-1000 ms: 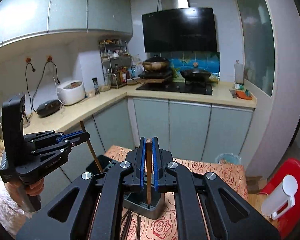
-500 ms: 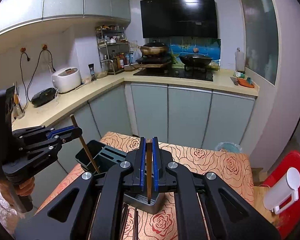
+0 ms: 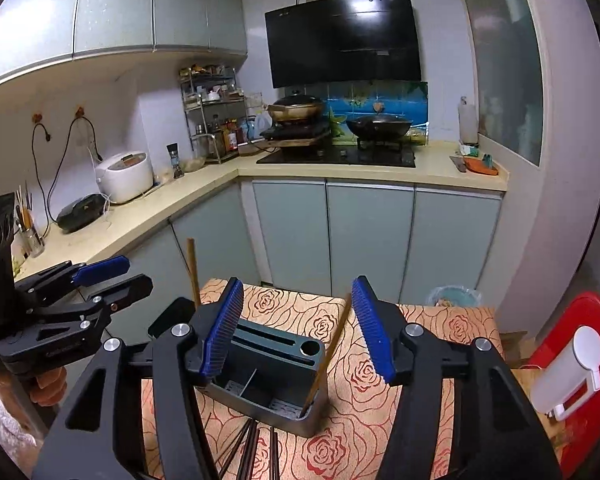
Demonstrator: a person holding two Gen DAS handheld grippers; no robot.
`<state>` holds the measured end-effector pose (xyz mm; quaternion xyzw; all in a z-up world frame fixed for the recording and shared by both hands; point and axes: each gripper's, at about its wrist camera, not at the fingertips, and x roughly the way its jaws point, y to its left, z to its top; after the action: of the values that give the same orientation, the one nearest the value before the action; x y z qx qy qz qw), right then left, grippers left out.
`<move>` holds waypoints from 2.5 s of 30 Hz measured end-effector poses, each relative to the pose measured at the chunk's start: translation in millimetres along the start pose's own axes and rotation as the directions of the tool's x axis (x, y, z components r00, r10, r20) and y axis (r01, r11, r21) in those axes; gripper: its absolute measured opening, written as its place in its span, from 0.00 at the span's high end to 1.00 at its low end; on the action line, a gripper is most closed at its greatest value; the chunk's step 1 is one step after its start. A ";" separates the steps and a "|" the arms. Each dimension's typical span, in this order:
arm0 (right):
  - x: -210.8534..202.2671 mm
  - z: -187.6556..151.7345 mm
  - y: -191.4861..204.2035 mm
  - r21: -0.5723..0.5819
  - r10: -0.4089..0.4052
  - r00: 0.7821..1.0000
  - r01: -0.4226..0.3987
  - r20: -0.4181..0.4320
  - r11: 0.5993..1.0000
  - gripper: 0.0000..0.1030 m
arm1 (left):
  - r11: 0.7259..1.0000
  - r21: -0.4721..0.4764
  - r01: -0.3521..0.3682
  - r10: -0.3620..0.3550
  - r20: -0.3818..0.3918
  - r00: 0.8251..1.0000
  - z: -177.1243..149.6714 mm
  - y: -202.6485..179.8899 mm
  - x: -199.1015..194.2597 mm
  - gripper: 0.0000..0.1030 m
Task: Organize utensils
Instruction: 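Open the left tool to drop the chopstick into the caddy, then move the left tool back toward the remaining chopsticks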
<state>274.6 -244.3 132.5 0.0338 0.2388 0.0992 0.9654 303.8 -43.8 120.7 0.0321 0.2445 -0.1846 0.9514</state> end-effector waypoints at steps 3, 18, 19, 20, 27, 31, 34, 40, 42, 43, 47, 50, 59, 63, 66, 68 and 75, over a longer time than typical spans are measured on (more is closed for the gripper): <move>-5.2 2.3 0.0 -0.003 -0.010 1.000 0.010 0.014 1.000 0.41 | 1.000 -0.013 0.002 -0.002 0.007 1.000 -0.4 2.4 -4.0 0.36; -71.3 -17.7 -2.6 -0.046 -0.045 0.991 0.051 0.125 0.998 0.36 | 0.998 -0.068 0.000 0.002 0.034 0.999 -34.2 15.3 -48.0 0.20; -75.4 -23.6 -3.3 -0.047 -0.047 0.991 0.053 0.125 0.997 0.36 | 0.997 -0.071 -0.001 0.004 0.031 1.000 -38.3 16.2 -50.1 0.20; -78.8 -29.6 -4.0 -0.048 -0.049 0.991 0.056 0.122 0.997 0.36 | 0.997 -0.074 -0.003 0.005 0.026 1.000 -43.9 17.2 -53.0 0.20; -93.9 -69.8 -9.1 -0.047 -0.084 0.992 0.089 0.097 0.995 0.36 | 0.995 -0.098 -0.020 0.019 -0.010 1.000 -76.7 23.4 -67.1 0.20; -98.0 -95.8 -15.0 -0.032 -0.097 0.993 0.099 0.071 0.995 0.36 | 0.995 -0.088 -0.042 0.039 -0.033 0.999 -98.5 22.2 -72.8 0.20; -97.9 -116.5 -17.4 -0.019 -0.103 0.994 0.104 0.044 0.994 0.36 | 0.995 -0.090 -0.046 0.041 -0.055 0.998 -115.8 21.8 -75.3 0.20; -98.8 -155.9 -16.8 -0.011 -0.107 0.994 0.107 0.001 0.994 0.36 | 0.994 -0.102 -0.043 0.032 -0.108 0.994 -149.4 19.8 -74.3 0.20; -99.7 -167.4 -12.7 -0.023 -0.114 0.993 0.114 -0.007 0.993 0.36 | 0.993 -0.105 -0.045 0.032 -0.122 0.992 -160.8 18.7 -75.5 0.20; -100.5 -171.8 -11.6 -0.027 -0.118 0.993 0.117 -0.009 0.993 0.36 | 0.993 -0.105 -0.045 0.031 -0.127 0.991 -166.2 17.7 -76.5 0.20; -105.1 -187.8 -9.6 -0.014 -0.109 0.994 0.108 -0.020 0.994 0.36 | 0.993 -0.112 -0.043 0.025 -0.157 0.987 -189.5 14.6 -78.1 0.20; -109.4 -196.4 -9.6 0.007 -0.097 0.995 0.097 -0.023 0.995 0.36 | 0.993 -0.106 -0.043 0.023 -0.185 0.982 -209.3 8.5 -77.1 0.20; -115.4 -211.2 -5.9 0.015 -0.084 0.996 0.085 -0.029 0.996 0.36 | 0.999 -0.031 -0.029 0.020 -0.252 0.967 -260.6 -13.8 -71.6 0.20; -114.2 -215.6 -7.5 0.026 -0.083 0.996 0.084 -0.033 0.996 0.36 | 1.000 0.009 -0.017 0.019 -0.295 0.955 -280.5 -23.9 -62.7 0.20; -111.1 -218.4 -9.1 0.032 -0.083 0.996 0.084 -0.039 0.996 0.36 | 1.000 0.027 -0.004 0.012 -0.311 0.950 -288.4 -29.7 -57.0 0.20; -109.7 -220.2 -9.8 0.033 -0.084 0.996 0.085 -0.044 0.996 0.36 | 0.999 0.037 -0.009 0.020 -0.317 0.948 -290.4 -32.2 -53.1 0.20; -104.2 -226.6 -13.7 0.048 -0.085 0.995 0.088 -0.059 0.995 0.36 | 0.999 0.032 -0.035 0.044 -0.361 0.931 -292.1 -28.0 -37.8 0.31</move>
<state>80.7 -275.2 -21.9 0.0448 0.2696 0.0523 0.9605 130.4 -12.9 -116.9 0.0822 0.4124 -0.1593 0.8932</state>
